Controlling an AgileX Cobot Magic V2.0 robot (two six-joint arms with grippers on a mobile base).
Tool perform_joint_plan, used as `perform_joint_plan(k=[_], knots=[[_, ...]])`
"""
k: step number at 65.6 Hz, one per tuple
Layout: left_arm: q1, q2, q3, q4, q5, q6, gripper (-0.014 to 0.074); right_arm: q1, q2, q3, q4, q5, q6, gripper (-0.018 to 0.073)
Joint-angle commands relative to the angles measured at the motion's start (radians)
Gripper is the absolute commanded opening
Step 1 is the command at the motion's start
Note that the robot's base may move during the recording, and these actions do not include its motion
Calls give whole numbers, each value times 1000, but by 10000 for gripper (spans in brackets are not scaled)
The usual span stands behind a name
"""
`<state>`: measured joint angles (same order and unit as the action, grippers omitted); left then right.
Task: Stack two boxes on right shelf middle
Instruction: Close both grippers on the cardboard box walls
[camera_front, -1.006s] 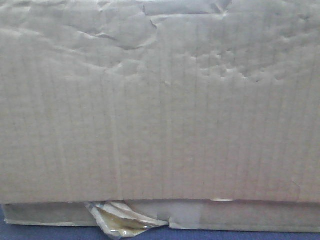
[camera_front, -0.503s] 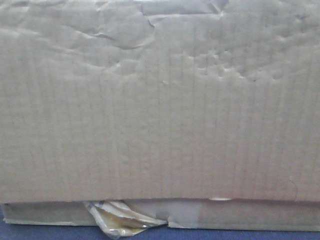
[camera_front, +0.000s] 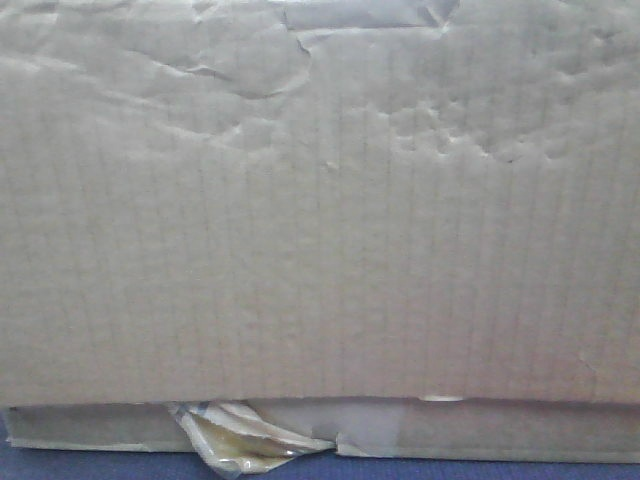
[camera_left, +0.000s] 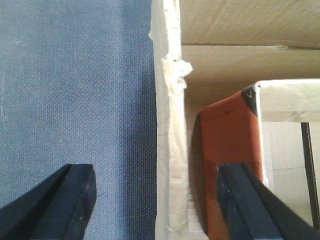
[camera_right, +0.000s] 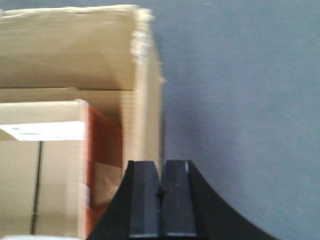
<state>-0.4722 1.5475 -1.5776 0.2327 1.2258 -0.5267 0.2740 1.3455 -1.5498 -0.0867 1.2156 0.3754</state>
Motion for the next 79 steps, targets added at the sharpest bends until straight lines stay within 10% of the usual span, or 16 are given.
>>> perform_joint_plan(k=[1, 52, 69, 79], knots=[[1, -5, 1, 8, -5, 1, 409, 21, 50, -40, -23, 5, 5, -139], [1, -5, 1, 25, -5, 3, 409, 29, 141, -43, -17, 5, -24, -131], [1, -5, 1, 25, -5, 18, 409, 29, 149, -39, -8, 5, 11, 337], [1, -5, 1, 25, -5, 20, 409, 29, 149, 15, -8, 5, 11, 434]])
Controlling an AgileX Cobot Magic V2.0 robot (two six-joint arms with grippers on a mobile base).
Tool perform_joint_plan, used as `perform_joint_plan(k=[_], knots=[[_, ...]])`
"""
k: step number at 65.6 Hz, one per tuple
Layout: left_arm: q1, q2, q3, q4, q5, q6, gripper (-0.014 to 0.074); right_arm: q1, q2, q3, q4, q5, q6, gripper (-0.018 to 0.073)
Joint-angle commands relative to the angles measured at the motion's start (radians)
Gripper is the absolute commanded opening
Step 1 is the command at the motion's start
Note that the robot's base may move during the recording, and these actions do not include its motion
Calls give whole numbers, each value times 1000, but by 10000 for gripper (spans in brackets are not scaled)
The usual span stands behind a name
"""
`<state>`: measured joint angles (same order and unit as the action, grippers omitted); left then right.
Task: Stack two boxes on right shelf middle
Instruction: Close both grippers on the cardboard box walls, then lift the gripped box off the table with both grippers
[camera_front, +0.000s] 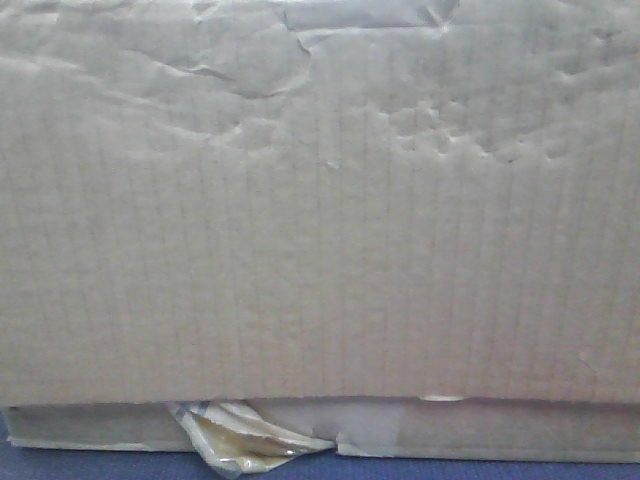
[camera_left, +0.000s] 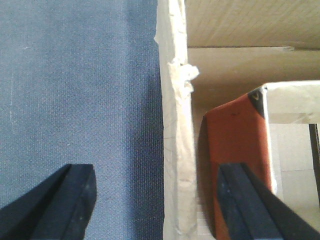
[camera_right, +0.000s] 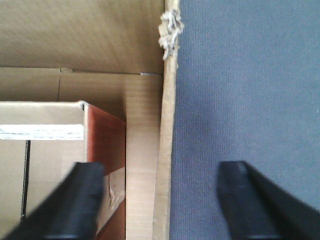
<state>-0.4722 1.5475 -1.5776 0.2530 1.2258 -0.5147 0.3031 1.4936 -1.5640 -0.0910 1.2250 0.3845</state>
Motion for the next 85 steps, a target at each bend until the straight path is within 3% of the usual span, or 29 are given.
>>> perform_joint_plan(k=[1, 23, 61, 85], knots=[[1, -5, 1, 4, -5, 8, 409, 0, 1, 37, -4, -4, 2, 439], [1, -5, 1, 4, -5, 10, 409, 0, 2, 144, 7, -4, 2, 445], [1, -5, 97, 4, -5, 10, 409, 0, 33, 159, 60, -4, 18, 442], [1, -5, 97, 3, -5, 10, 386, 0, 33, 159, 71, -4, 18, 309]])
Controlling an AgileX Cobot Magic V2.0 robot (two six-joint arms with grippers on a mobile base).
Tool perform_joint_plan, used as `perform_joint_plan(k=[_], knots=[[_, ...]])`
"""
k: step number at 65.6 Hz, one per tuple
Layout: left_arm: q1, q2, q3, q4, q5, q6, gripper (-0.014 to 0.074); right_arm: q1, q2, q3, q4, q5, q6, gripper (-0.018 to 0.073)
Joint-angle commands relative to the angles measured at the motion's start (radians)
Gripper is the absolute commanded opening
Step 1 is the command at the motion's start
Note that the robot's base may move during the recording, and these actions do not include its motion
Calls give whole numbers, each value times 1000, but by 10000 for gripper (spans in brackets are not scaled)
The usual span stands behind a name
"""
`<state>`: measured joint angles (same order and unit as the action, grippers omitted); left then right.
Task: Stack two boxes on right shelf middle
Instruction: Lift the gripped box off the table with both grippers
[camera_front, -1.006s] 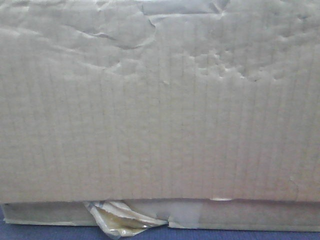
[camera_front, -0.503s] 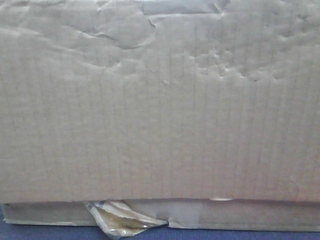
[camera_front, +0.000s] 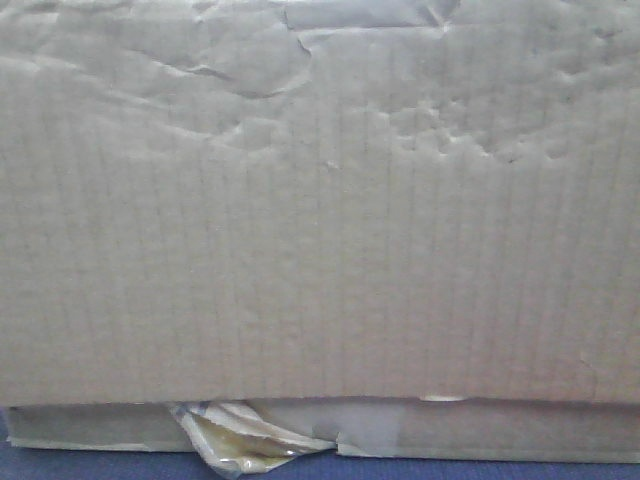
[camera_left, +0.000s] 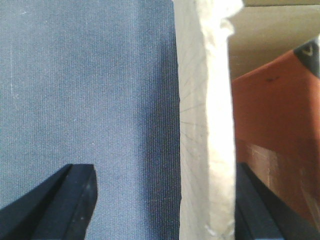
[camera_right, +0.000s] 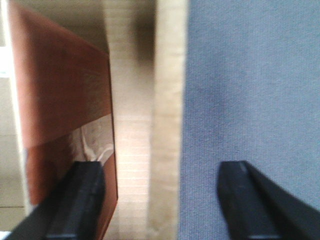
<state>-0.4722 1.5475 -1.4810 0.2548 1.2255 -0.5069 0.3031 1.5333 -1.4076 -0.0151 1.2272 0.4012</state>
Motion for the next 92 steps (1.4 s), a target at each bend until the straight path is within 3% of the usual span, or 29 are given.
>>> perform_joint_plan(k=[1, 8, 19, 22, 41, 67, 81, 92], knots=[[1, -5, 1, -2, -4, 2, 377, 0, -7, 3, -5, -6, 2, 305], [1, -1, 1, -25, -4, -2, 256, 0, -7, 3, -5, -6, 2, 201], [1, 15, 17, -61, -4, -2, -50, 0, -7, 3, -5, -6, -11, -170], [1, 20, 20, -67, -4, -2, -111, 0, -7, 3, -7, -6, -11, -167], [1, 25, 20, -42, -4, -2, -111, 0, -7, 3, -30, -6, -11, -169], [1, -57, 12, 58, -4, -76, -111, 0, -86, 1, -192, -6, 8, -169], [1, -143, 12, 73, -50, -99, -111, 0, -141, 1, -198, -136, 9, -169], [1, -201, 11, 144, -117, -107, -111, 0, -181, 1, -231, -257, 9, -169]])
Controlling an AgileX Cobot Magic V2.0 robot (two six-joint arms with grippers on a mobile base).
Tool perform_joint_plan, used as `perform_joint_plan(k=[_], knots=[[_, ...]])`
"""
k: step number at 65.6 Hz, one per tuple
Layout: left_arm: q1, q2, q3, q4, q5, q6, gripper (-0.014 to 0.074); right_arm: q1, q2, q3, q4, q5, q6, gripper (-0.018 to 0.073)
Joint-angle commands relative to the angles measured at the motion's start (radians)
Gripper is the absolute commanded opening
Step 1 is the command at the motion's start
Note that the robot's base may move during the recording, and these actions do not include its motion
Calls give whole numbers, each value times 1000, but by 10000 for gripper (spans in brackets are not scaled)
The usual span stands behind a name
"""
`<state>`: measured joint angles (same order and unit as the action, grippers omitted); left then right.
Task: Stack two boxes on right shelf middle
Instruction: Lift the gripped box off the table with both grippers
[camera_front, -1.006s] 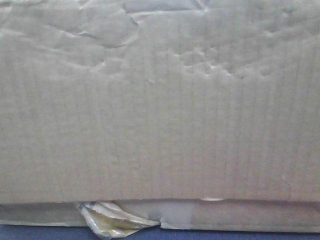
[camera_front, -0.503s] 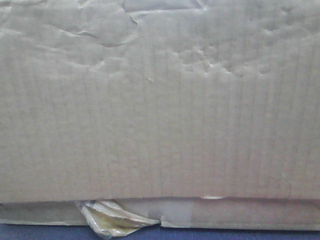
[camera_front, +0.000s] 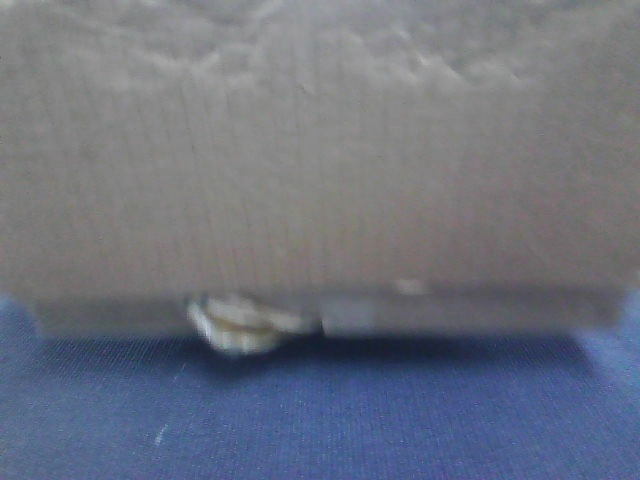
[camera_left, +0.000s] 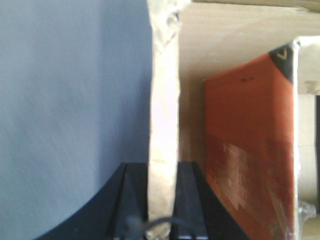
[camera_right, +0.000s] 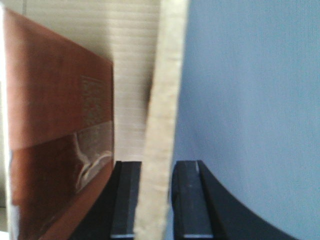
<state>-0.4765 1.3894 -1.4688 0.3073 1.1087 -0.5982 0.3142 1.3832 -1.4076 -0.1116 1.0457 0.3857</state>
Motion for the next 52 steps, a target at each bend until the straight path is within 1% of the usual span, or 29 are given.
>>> perform_joint_plan(k=[1, 14, 22, 27, 37, 49, 52], knots=[[5, -48, -1, 97, -3, -15, -111, -11, -33, 1, -142, -93, 25, -169], [5, -86, -2, 197, -95, -15, -111, -11, -60, 1, -179, -255, 25, -169], [5, -102, -2, 209, -145, -15, -111, -11, -82, 1, -183, -333, 25, -169], [5, -114, -2, 222, -169, -15, -111, -11, -104, 1, -189, -364, 25, -169], [5, -161, -2, 224, -202, -15, -111, -11, -154, 1, -218, -413, 25, -169], [5, -231, -2, 285, -273, -15, -111, -11, -194, 1, -220, -474, 25, -169], [5, -242, -11, 295, -273, -15, -111, -11, -200, 1, -220, -498, 25, -169]])
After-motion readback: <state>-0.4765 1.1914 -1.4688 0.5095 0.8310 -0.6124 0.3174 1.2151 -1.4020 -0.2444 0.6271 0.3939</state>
